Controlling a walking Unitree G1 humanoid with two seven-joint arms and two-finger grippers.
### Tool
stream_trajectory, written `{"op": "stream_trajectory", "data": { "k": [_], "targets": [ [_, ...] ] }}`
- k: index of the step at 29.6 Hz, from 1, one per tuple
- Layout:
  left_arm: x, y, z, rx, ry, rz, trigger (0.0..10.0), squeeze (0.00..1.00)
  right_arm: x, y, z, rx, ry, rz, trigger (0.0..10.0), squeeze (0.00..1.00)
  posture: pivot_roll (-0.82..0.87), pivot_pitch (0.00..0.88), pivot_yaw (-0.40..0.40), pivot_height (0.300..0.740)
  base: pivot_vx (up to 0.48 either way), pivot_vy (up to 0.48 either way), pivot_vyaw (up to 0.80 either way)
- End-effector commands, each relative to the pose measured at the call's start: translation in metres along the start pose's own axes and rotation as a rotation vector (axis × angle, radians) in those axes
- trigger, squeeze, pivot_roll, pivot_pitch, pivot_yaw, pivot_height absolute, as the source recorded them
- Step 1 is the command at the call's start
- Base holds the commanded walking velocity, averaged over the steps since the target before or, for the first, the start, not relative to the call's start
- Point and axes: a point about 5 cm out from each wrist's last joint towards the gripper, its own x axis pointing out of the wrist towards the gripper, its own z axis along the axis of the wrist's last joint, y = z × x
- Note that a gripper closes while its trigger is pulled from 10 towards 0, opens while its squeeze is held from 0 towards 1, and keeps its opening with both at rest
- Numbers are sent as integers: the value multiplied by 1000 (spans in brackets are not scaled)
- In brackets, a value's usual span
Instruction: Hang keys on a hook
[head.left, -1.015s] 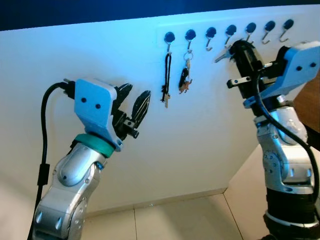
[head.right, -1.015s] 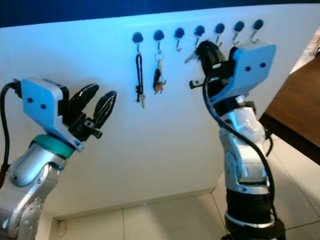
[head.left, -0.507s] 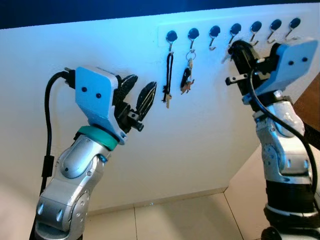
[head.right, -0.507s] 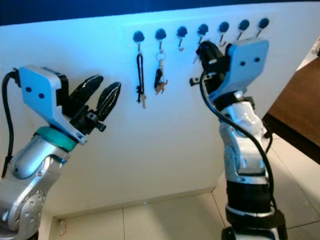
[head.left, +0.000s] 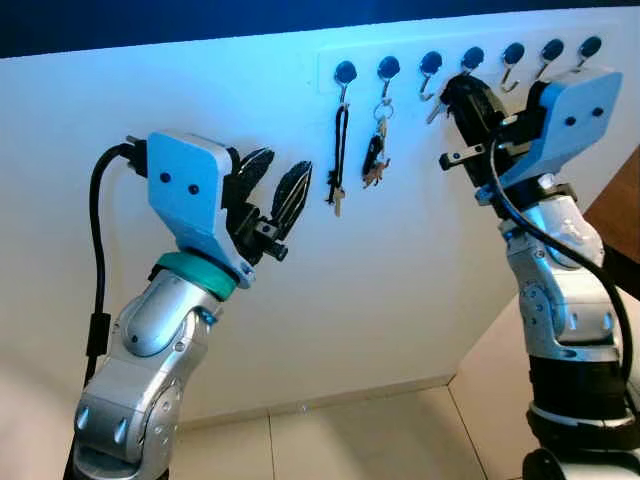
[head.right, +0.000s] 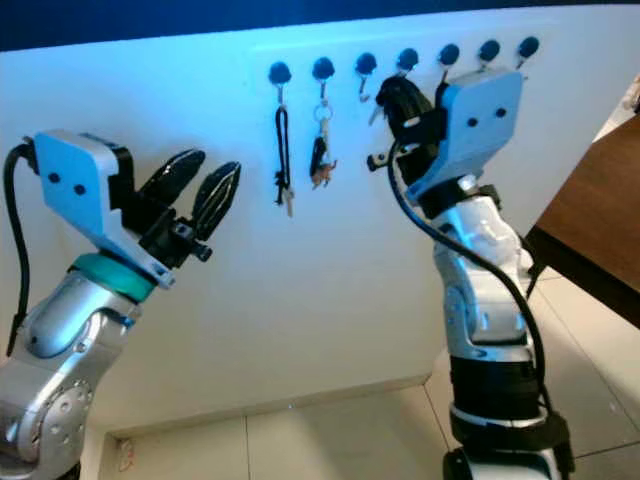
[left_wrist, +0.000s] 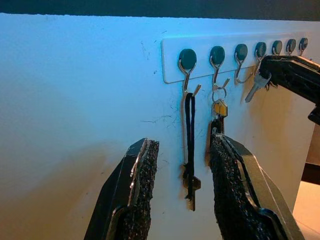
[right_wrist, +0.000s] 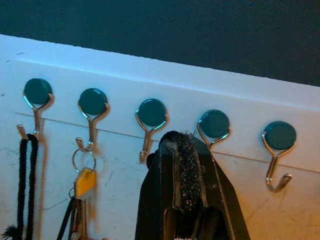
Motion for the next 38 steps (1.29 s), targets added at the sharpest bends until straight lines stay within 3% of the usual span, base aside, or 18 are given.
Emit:
{"op": "stream_trajectory", "data": {
  "k": [1,14,38],
  "targets": [
    [-1,2,-4,-3,19,10,10000,0,1,4,4,-14,-23,33,10000,0,-120,27,97,740,0,0,0],
    [-2,3,-3,-4,21,17,10000,0,5,13,-4,-21,13,93,10000,0,-110,27,102,740,0,0,0],
    [0,3,0,-7,18,41,10000,0,14,14,-10,8,62,139,10000,0,-104,32,95,740,0,0,0]
  ]
}}
